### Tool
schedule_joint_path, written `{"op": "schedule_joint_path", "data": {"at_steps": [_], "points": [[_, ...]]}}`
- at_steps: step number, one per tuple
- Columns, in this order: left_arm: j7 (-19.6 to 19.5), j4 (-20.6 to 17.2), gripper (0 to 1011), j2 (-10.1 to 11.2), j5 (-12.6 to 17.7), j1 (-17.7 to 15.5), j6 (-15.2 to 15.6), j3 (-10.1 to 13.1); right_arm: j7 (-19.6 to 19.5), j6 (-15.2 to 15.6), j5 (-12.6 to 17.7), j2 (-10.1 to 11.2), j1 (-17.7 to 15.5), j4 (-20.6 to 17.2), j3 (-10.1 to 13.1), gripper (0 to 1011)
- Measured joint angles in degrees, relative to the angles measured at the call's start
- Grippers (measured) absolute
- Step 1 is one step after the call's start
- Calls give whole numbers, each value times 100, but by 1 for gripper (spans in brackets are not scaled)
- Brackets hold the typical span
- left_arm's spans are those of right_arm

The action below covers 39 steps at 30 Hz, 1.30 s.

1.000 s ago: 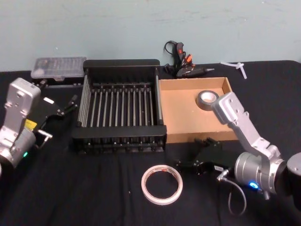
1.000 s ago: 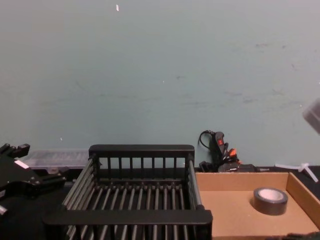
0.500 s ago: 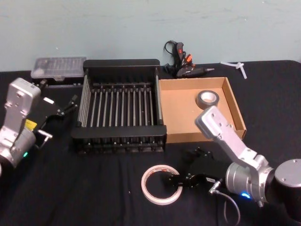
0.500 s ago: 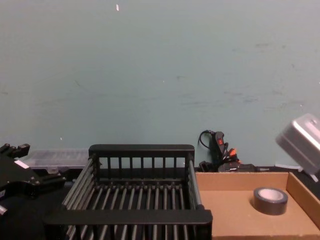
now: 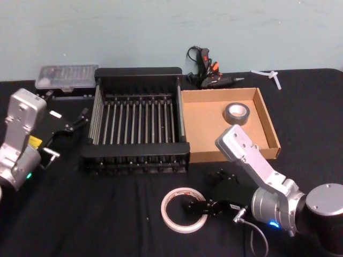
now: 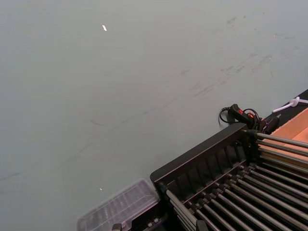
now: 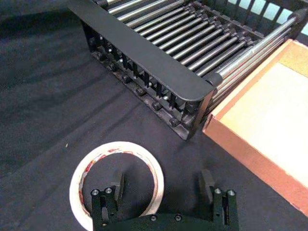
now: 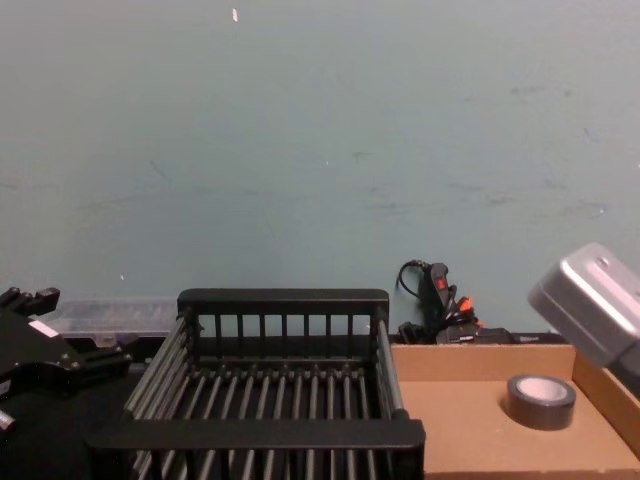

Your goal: Pick up the white tape and place it into the black box , Pick up the silver tape and place it into the brown box.

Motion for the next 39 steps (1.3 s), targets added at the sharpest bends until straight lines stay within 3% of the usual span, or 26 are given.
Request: {"op": "schedule_joint_path", "data": {"at_steps": [39], "points": [[0, 0, 1001, 0, 0, 0, 0, 0, 51, 139, 102, -129, -67, 134, -45, 1002]]}}
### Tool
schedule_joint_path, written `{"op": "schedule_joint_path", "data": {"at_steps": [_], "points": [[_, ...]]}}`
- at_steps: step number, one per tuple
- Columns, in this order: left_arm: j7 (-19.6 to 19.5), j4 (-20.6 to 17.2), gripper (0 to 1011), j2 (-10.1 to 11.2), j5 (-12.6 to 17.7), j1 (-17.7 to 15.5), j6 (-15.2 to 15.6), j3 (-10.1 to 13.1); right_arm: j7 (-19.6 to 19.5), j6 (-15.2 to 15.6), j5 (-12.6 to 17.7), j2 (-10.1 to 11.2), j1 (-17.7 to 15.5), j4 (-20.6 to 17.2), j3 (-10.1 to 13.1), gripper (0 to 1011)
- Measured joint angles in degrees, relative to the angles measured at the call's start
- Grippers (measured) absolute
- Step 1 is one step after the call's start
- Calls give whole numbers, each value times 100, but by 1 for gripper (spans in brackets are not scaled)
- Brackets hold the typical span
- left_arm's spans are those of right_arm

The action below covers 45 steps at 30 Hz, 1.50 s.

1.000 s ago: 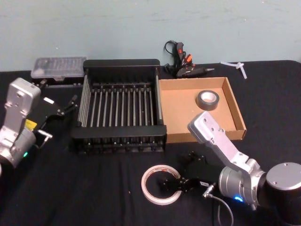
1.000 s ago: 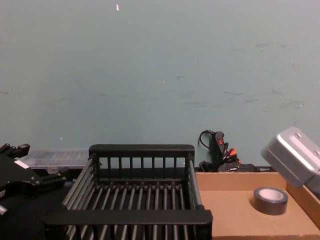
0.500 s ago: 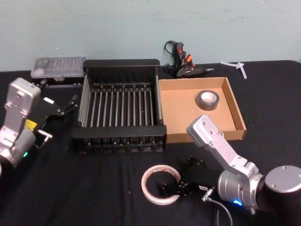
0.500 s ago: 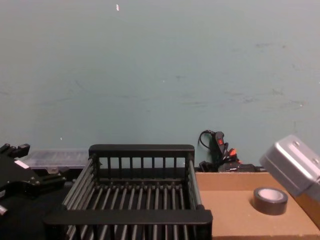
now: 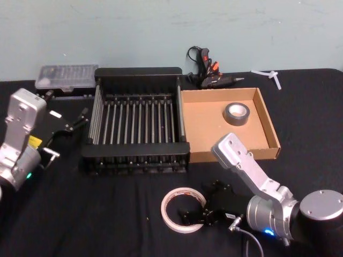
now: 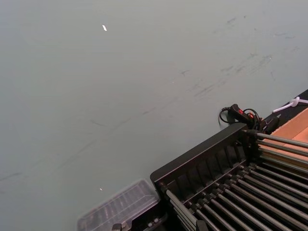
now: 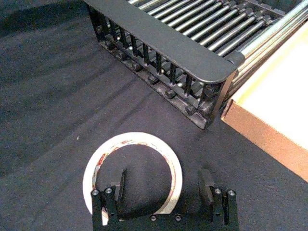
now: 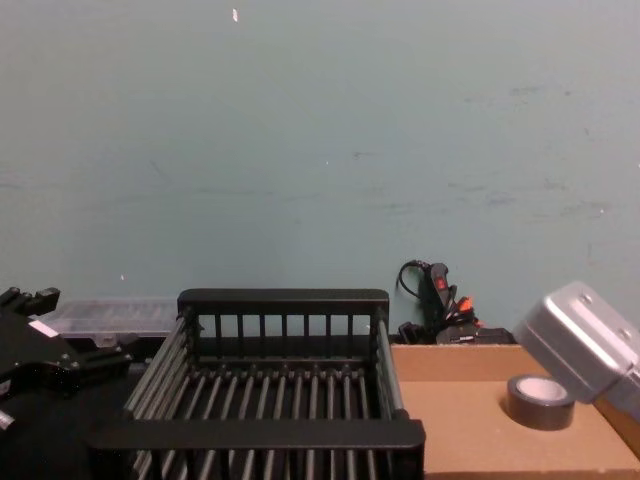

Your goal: Pick up the white tape and place it into the black box , Pick up the silver tape and place it into the brown box.

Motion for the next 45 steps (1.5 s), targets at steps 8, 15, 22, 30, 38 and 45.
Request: {"op": "schedule_joint_path", "data": {"at_steps": [8, 15, 22, 30, 38, 45], "points": [[0, 0, 1001, 0, 0, 0, 0, 0, -12, 7, -3, -1, 4, 2, -8, 1002], [0, 0, 1001, 0, 0, 0, 0, 0, -11, 6, -4, -1, 3, 2, -7, 982], [0, 0, 1001, 0, 0, 0, 0, 0, -11, 5, -4, 0, 3, 1, -4, 825], [0, 0, 1001, 0, 0, 0, 0, 0, -10, 3, -4, -1, 3, -2, 1, 563], [0, 0, 1001, 0, 0, 0, 0, 0, -10, 3, -5, 0, 3, -2, 2, 311], [0, 0, 1001, 0, 0, 0, 0, 0, -9, 3, -4, 0, 3, -2, 1, 117]]}}
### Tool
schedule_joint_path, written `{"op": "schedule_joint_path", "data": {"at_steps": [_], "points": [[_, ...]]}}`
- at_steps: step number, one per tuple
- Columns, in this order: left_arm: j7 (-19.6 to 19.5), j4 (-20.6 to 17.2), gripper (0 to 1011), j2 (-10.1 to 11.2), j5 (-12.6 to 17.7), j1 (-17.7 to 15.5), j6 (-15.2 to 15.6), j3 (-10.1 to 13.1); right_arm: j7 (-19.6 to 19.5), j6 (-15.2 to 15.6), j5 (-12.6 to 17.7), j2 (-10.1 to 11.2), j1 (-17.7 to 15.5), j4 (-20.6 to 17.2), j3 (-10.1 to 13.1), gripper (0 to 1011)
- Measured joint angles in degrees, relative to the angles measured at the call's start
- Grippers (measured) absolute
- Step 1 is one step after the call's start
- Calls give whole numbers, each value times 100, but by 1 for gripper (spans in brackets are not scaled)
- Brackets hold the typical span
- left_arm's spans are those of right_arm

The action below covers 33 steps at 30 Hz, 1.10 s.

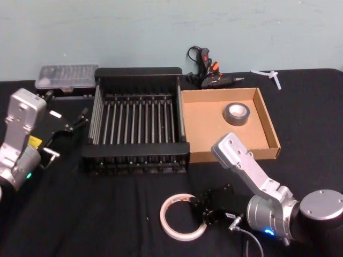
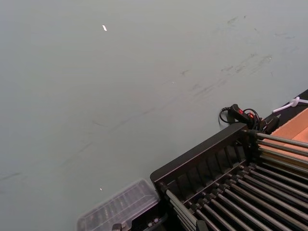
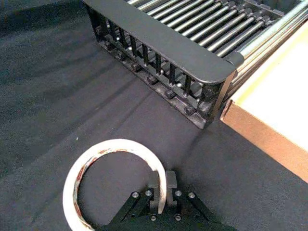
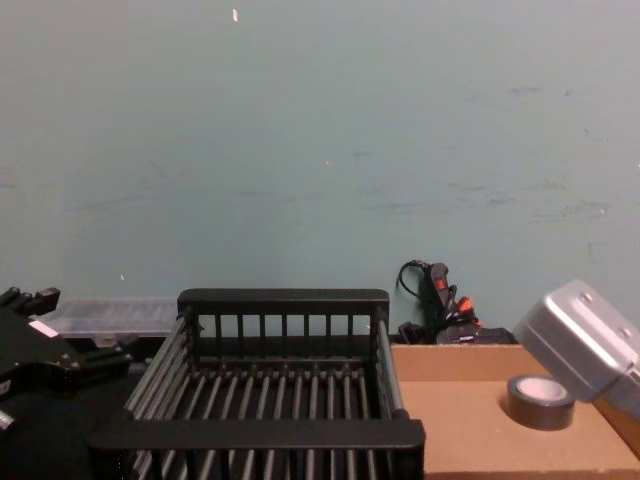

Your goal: Pick up the white tape and place it into the black box , Pick up the silver tape and place it into the brown box.

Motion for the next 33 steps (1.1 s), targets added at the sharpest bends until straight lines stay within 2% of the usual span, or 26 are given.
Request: {"op": "schedule_joint_path", "data": {"at_steps": [14, 33], "points": [[0, 0, 1001, 0, 0, 0, 0, 0, 34, -72, 42, 11, 5, 0, 20, 95], [0, 0, 1001, 0, 0, 0, 0, 0, 217, -829, 373, 273, 167, -280, 170, 95]]}}
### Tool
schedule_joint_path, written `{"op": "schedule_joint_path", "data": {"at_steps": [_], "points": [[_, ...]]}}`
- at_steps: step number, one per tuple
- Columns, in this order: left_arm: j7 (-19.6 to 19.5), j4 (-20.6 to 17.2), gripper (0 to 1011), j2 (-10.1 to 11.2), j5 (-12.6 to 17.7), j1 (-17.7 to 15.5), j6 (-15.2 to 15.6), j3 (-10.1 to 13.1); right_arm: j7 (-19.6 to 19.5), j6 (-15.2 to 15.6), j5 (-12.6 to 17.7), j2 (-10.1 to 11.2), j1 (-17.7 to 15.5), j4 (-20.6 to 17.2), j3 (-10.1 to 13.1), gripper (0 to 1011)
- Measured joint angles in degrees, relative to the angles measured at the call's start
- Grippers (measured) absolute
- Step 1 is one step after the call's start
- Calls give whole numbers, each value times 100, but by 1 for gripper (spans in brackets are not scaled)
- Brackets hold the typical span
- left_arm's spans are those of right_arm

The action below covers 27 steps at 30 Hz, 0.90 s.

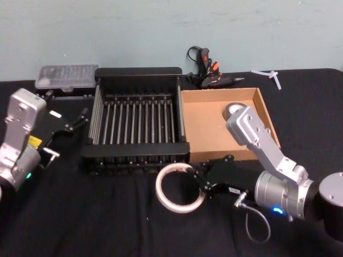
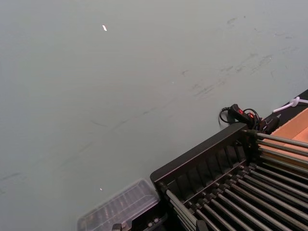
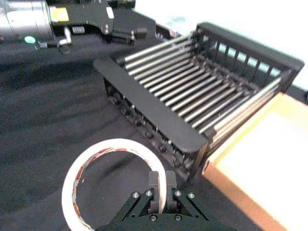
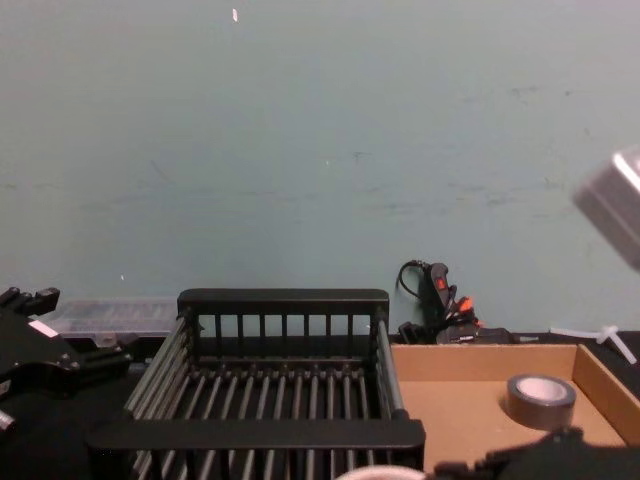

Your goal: Pick up the white tape and place it into the black box , Pick up the silver tape and place it into the brown box.

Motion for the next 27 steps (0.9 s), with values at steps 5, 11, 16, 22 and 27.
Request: {"op": "schedule_joint_path", "data": {"at_steps": [5, 11, 16, 22, 27], "points": [[0, 0, 1001, 0, 0, 0, 0, 0, -18, -209, 44, 44, 100, -50, 18, 95], [0, 0, 1001, 0, 0, 0, 0, 0, -91, -460, 71, 27, 313, -18, 38, 95], [0, 0, 1001, 0, 0, 0, 0, 0, -129, -615, 67, -34, 545, 123, 31, 95], [0, 0, 1001, 0, 0, 0, 0, 0, -201, -835, -17, -203, 938, 461, -29, 95], [0, 0, 1001, 0, 0, 0, 0, 0, -307, -1024, -206, -414, 1303, 866, -133, 95]]}}
